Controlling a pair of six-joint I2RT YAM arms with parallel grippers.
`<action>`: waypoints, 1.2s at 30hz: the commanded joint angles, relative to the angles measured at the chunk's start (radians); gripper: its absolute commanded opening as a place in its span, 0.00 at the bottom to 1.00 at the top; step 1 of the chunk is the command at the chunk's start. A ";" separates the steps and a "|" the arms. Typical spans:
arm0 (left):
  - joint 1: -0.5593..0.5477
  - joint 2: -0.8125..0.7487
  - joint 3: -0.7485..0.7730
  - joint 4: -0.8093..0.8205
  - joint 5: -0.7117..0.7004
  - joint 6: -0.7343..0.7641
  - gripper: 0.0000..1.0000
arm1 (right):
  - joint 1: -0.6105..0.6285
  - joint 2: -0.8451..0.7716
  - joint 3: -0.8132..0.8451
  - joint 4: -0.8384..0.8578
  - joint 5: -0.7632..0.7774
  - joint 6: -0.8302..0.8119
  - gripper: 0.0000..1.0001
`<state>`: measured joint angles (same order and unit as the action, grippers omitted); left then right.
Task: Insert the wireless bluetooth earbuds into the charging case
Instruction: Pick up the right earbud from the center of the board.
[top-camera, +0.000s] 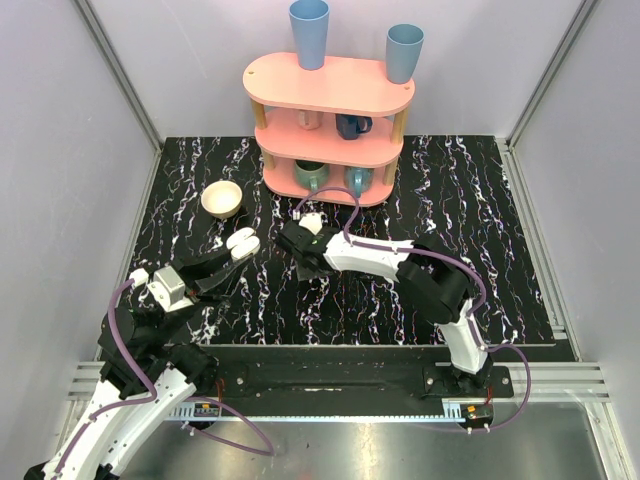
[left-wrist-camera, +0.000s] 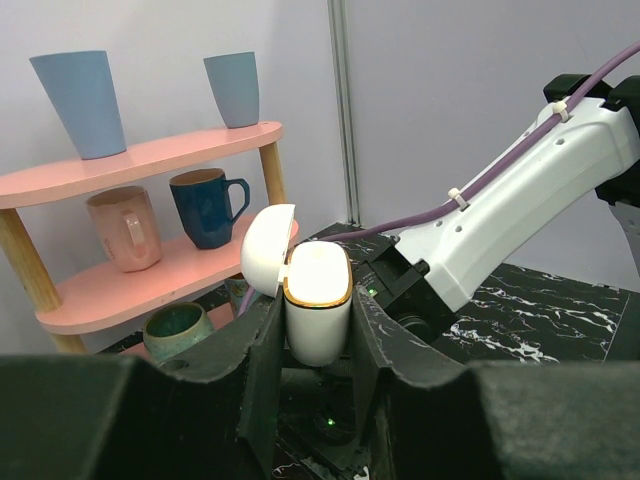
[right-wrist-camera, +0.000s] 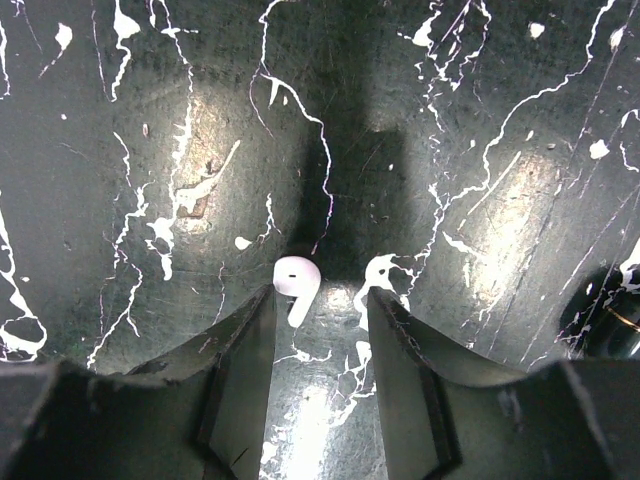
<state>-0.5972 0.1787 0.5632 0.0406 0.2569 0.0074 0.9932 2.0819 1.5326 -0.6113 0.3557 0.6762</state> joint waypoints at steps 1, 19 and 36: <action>0.002 0.010 0.009 0.056 -0.008 -0.004 0.00 | 0.015 0.012 0.038 -0.002 0.028 0.014 0.48; 0.004 0.010 0.006 0.053 -0.010 -0.004 0.00 | 0.018 0.049 0.052 0.001 0.060 0.039 0.48; 0.004 0.005 0.003 0.051 -0.011 -0.004 0.00 | 0.018 0.047 0.049 0.002 0.054 0.052 0.44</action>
<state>-0.5972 0.1787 0.5629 0.0467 0.2569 0.0074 1.0012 2.1288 1.5669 -0.6106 0.3836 0.7040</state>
